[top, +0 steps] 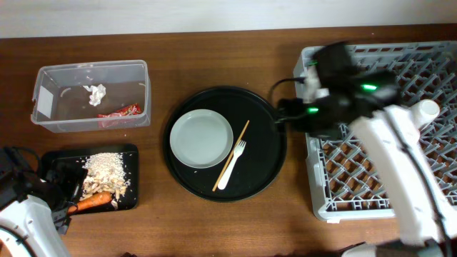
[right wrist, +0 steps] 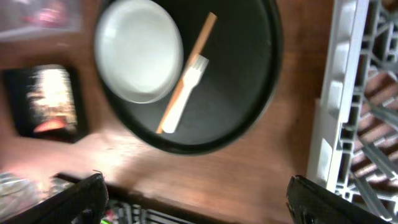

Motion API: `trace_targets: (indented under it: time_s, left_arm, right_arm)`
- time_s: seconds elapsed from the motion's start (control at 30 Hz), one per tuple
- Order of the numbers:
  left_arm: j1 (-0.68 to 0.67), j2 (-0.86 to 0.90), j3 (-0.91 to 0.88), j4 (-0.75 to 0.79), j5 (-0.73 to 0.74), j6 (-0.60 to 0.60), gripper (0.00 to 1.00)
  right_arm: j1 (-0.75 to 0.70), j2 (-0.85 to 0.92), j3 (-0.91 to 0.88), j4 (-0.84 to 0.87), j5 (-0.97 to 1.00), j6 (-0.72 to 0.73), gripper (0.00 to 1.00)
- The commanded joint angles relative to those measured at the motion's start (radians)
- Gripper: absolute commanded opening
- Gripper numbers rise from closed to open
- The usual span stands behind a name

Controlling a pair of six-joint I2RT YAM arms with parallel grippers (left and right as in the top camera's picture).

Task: Sort waste into correct bins and load items into the dishwasher rack
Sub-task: 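Move the right gripper back to the round tray above the fork, then grasp the white plastic fork with the right gripper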

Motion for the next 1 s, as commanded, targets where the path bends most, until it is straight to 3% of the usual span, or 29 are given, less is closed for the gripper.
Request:
trace_targets:
  time_s: [0.0, 0.03, 0.1, 0.17, 0.33, 0.5, 0.87, 0.9, 0.97]
  left_arm:
    - [0.003, -0.002, 0.008, 0.001, -0.001, 0.013, 0.99]
    - [0.003, -0.002, 0.008, 0.001, -0.001, 0.013, 0.99]
    - [0.003, -0.002, 0.008, 0.001, -0.001, 0.013, 0.99]
    - [0.003, -0.002, 0.008, 0.001, -0.001, 0.013, 0.99]
    - [0.003, -0.002, 0.008, 0.001, -0.001, 0.013, 0.99]
    - [0.003, -0.002, 0.008, 0.002, -0.001, 0.013, 0.99]
    - [0.003, -0.002, 0.008, 0.001, -0.001, 0.013, 0.99]
    - [0.003, -0.002, 0.008, 0.001, -0.001, 0.013, 0.99]
    - [0.003, -0.002, 0.008, 0.001, -0.001, 0.013, 0.99]
  right_arm:
    - [0.182, 0.142, -0.002, 0.052, 0.208, 0.208, 0.92]
    - [0.235, 0.227, -0.002, 0.064, 0.263, 0.275, 0.68]
    - [0.286, 0.353, -0.003, 0.094, 0.271, 0.336, 0.60]
    - [0.326, 0.430, -0.010, 0.147, 0.235, 0.360, 0.45]
    - [0.360, 0.451, -0.166, 0.339, 0.112, 0.377, 0.52]
    - [0.359, 0.451, -0.315, 0.509, 0.075, 0.401, 0.52]
    - [0.344, 0.451, -0.348, 0.513, 0.184, 0.395, 0.54]
    - [0.325, 0.451, -0.348, 0.516, 0.186, 0.359, 0.51]
    - [0.240, 0.451, -0.348, 0.516, 0.192, 0.307, 0.22]
